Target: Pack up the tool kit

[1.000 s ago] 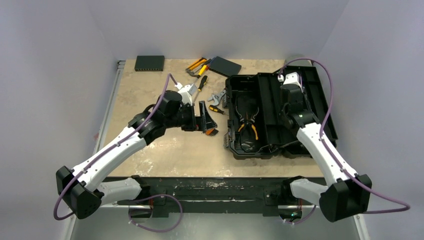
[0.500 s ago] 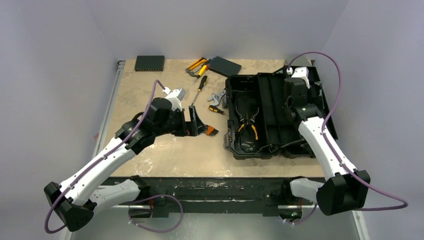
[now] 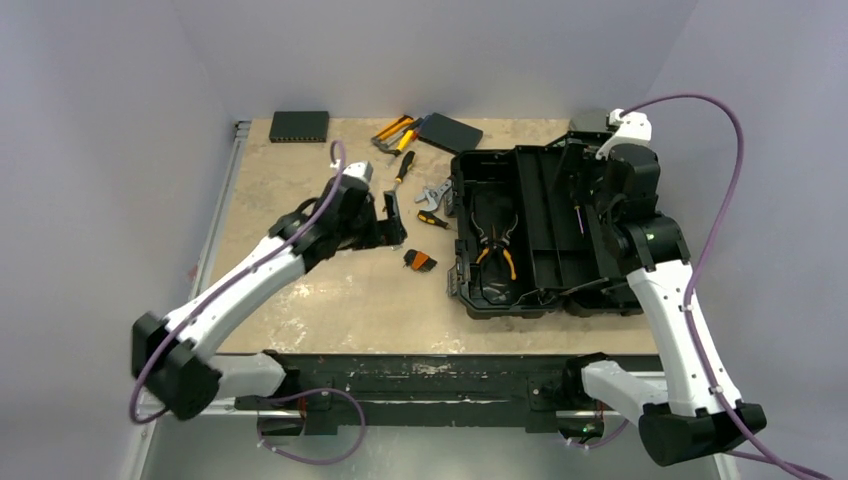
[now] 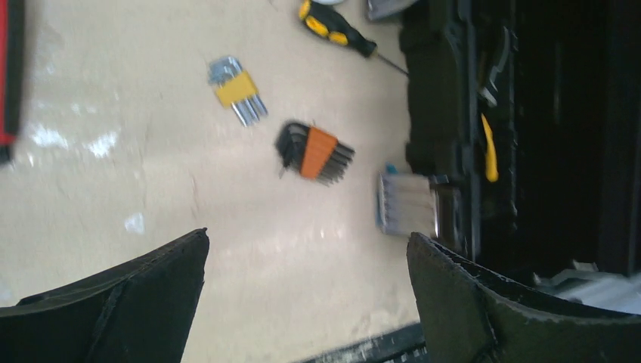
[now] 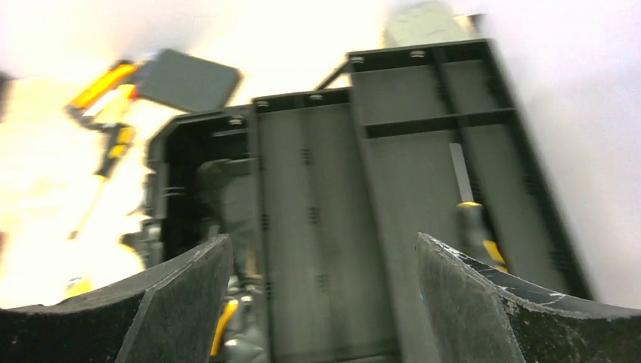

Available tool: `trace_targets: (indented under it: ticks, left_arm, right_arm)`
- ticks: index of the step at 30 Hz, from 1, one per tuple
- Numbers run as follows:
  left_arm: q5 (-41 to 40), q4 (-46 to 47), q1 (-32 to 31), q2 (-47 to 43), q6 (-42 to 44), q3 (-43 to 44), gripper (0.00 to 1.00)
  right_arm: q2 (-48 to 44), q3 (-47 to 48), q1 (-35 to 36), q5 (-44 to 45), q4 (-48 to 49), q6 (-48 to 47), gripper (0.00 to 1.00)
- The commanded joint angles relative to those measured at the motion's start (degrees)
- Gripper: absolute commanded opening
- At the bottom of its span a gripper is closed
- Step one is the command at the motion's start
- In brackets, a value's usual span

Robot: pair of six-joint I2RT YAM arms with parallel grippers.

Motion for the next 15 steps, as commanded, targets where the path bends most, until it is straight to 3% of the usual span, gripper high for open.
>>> trace_targets:
  ticks: [1, 6, 12, 15]
  left_arm:
    - [-1.4, 5.8, 4.4, 15.8, 4.8, 12.6, 1.0]
    - [-4.1, -1.8, 8.4, 39.6, 10.3, 35.0, 0.94]
    - [-1.2, -7.8, 11.8, 57.1, 18.8, 56.6, 0.86]
    - [-0.4, -9.1, 13.0, 64.0, 23.8, 66.0, 0.86]
  right_arm:
    - [2.1, -2.8, 0.1, -18.6, 8.9, 9.4, 0.88]
    - [2.2, -11.5, 0.2, -27.8, 21.9, 15.0, 0.87]
    - [1.2, -6.6, 0.3, -26.5, 12.5, 16.1, 0.87]
    - [-1.9, -9.5, 0.3, -28.1, 11.9, 16.2, 0.87]
